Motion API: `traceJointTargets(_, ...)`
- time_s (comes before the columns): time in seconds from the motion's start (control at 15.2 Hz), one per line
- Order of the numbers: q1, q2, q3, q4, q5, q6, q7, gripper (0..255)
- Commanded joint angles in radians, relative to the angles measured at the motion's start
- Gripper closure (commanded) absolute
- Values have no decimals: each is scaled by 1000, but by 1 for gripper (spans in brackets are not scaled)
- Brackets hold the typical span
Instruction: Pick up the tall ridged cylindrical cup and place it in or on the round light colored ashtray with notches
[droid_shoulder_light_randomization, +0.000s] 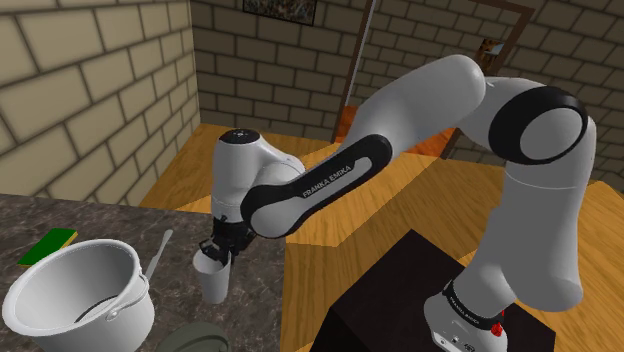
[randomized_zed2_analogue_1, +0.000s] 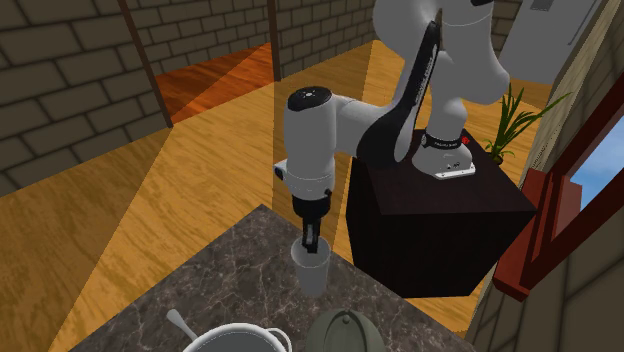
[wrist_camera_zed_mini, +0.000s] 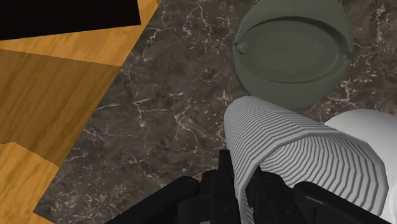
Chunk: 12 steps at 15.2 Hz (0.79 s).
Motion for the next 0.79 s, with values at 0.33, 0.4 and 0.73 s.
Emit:
traceJointTargets(0.33, 122, 18, 23, 63, -30, -37, 161, 255)
traceJointTargets(0.4, 140, 24, 26, 78, -36, -45, 184, 255)
traceJointTargets(0.73, 187, 66, 27, 110, -56, -36, 240, 255)
